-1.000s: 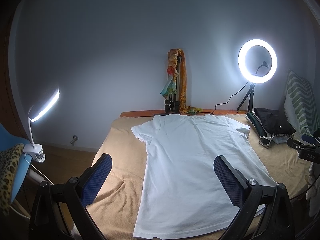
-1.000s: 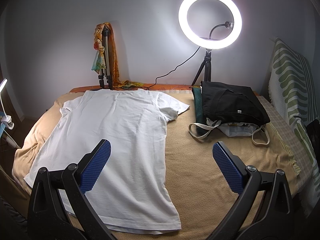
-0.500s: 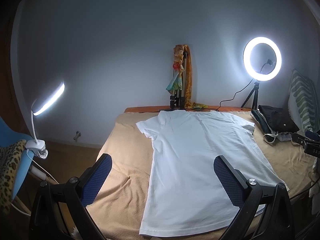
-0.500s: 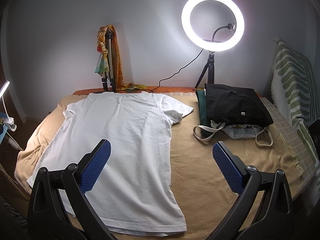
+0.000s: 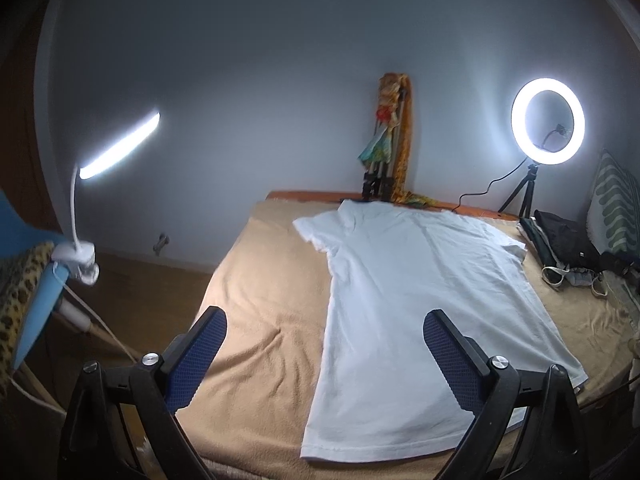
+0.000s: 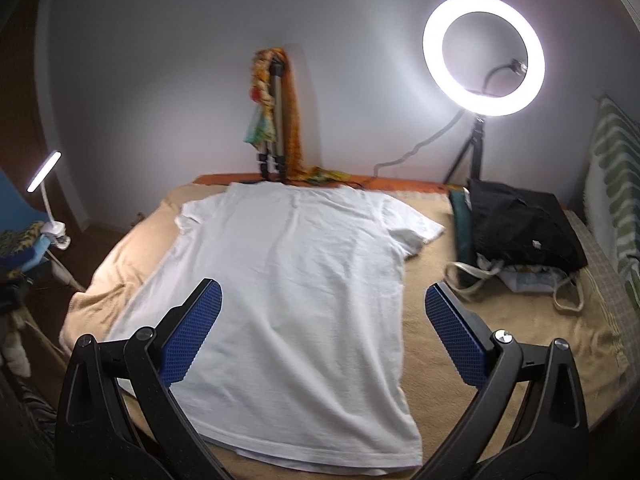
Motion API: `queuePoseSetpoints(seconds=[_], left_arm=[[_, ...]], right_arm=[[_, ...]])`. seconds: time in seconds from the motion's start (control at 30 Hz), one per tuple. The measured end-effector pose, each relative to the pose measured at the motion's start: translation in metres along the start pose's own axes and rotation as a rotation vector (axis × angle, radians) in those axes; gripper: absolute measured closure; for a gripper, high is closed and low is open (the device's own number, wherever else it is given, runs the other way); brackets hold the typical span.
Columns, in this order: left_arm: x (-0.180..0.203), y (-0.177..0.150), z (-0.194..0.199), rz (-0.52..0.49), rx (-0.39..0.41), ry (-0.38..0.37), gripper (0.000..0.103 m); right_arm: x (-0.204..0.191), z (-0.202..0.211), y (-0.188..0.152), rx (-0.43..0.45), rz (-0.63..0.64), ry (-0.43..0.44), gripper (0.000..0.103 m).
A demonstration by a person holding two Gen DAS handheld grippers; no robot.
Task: Fold small clothes
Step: 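Grasp the T-shirt side edge with the left tool while the right tool grasps the shoulder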
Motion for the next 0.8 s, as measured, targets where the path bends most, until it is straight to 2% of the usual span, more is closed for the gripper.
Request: queuePoseSetpoints(seconds=[0.1, 0.2, 0.37, 0.57, 0.63, 0.8], left_arm=[[-0.017, -0.019, -0.008, 0.071, -0.044, -0.015, 0.013], [-0.026, -0.041, -0.015, 0.120, -0.093, -0.032, 0.017], [-0.031, -0.077, -0.025, 0.204, -0.164, -0.072, 0.028], [-0.038, -0.109, -0.042, 0.292, -0.241, -0.091, 0.037], [-0.039, -0.114, -0.047, 0.316, -0.261, -0.104, 0.043], [-0.039, -0.120, -0.062, 0.337, -0.282, -0.109, 0.046]], right_arm=[[-0.017, 0.005, 0.015, 0.035, 0.018, 0.055, 0.000], [-0.040, 0.000, 0.030, 0.020, 0.043, 0.110, 0.000], [-0.080, -0.014, 0.061, 0.004, 0.078, 0.143, 0.001], [-0.116, -0.054, 0.097, -0.090, 0.003, 0.238, 0.012], [-0.130, -0.069, 0.108, -0.119, -0.011, 0.264, 0.015], [-0.174, -0.116, 0.128, -0.177, 0.005, 0.300, 0.019]])
Point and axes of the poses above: each gripper's, at about its wrist camera, not at the fingertips, and z roughly against the way its jaws point, x to its right, y to its top, the point moved 6 cm from there along -z, roughly the way its jaws point, and after that the axes turned 8 degrees about -y, right-handed, at the moved point
